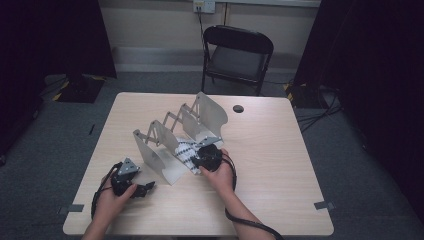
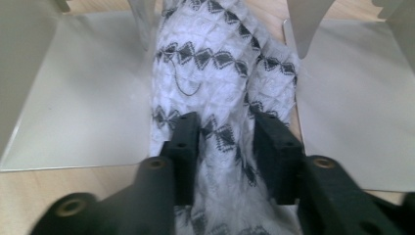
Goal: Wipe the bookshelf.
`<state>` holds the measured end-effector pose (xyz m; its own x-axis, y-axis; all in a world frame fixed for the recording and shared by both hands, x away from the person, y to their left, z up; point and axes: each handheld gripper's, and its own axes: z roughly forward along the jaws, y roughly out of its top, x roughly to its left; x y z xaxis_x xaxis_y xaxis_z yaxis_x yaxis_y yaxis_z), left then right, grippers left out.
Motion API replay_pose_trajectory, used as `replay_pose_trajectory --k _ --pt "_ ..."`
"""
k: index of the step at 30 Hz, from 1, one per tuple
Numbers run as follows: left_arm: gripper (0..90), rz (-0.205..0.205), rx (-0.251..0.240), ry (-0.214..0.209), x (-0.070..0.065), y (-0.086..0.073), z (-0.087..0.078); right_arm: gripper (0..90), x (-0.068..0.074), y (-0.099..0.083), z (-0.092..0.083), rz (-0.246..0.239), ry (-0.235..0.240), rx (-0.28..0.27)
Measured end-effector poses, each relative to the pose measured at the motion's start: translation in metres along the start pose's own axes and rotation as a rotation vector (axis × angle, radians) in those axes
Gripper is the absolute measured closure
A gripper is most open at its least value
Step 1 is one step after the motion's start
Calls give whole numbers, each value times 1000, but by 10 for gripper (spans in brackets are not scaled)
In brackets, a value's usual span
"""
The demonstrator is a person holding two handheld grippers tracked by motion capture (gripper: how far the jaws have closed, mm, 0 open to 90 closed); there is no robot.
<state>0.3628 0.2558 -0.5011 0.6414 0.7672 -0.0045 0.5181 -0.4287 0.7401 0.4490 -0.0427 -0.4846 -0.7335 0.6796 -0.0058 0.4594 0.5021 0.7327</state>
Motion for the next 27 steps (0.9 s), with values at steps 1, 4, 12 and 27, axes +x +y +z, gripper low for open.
replay_pose_trajectory --k 1,4,12,27 --pt "145 0 0 0 0 0 0 538 0 -1 1 2 2 4" --pt "145 0 0 0 0 0 0 520 -2 -4 4 25 14 2" --pt "145 0 0 0 0 0 0 771 2 2 -1 45 24 24" --pt "145 0 0 1 0 0 0 783 -10 64 -56 81 -42 -178"
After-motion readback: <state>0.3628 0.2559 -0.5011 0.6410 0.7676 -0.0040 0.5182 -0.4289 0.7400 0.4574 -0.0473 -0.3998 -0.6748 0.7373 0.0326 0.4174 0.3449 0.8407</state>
